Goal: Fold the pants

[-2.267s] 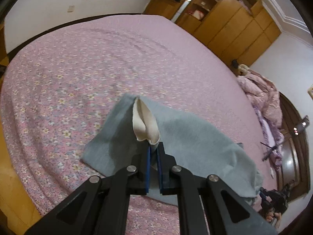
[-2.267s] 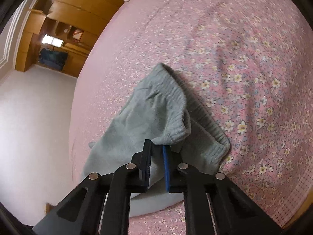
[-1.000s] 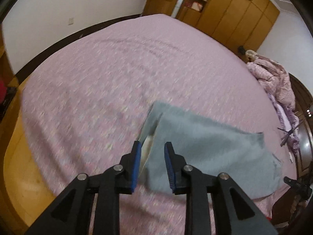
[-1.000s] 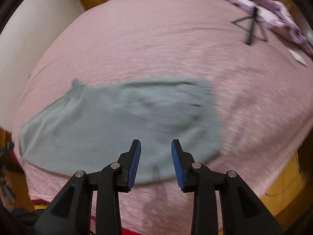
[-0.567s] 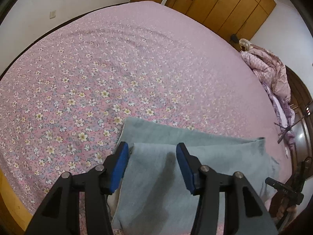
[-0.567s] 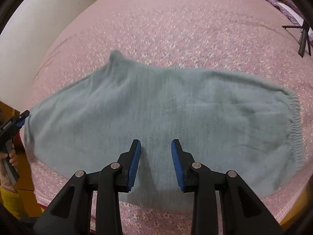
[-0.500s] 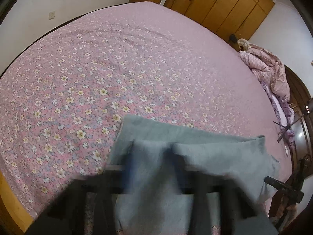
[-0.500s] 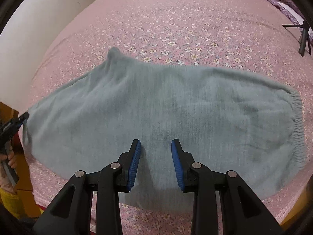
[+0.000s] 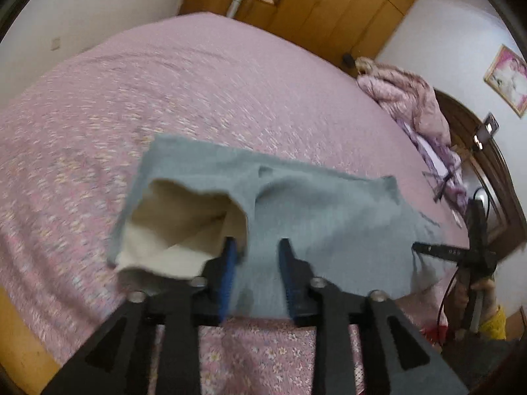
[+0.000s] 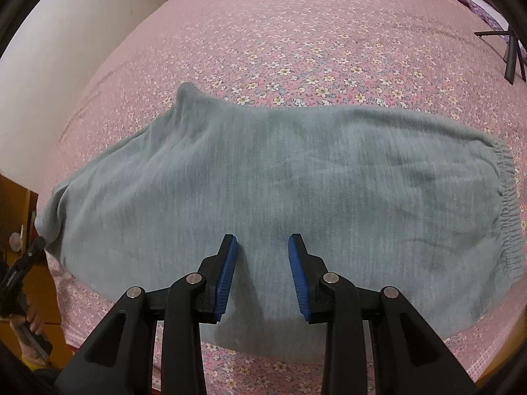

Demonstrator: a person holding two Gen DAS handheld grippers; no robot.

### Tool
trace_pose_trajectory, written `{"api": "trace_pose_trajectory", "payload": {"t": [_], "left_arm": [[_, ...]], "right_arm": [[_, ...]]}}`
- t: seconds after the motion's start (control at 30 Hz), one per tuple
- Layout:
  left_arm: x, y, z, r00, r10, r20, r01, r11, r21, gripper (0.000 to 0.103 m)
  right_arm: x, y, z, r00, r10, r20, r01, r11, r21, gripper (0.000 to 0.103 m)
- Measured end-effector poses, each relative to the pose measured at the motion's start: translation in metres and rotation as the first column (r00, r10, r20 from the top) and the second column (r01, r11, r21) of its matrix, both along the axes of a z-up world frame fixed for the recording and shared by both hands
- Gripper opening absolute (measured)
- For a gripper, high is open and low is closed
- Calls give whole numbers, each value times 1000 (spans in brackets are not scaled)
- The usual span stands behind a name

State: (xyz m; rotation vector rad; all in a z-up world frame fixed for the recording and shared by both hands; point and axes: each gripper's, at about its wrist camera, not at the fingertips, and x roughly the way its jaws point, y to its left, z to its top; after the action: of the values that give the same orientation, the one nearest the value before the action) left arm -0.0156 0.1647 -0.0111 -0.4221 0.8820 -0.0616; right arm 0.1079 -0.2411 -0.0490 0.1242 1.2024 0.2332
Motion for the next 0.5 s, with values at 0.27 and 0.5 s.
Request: {"api": "trace_pose_trajectory", "payload": {"t": [0.27,0.5], "left_arm": [[27,25,8,999,45,8,-45,997,62,47],[68,38,8,998,65,13,-66,991,113,48]], "right_arm": [[8,13,9,1000,8,2,-8,1000,-21,34],[31,25,37,997,48,65,-45,998,-41,34]]}}
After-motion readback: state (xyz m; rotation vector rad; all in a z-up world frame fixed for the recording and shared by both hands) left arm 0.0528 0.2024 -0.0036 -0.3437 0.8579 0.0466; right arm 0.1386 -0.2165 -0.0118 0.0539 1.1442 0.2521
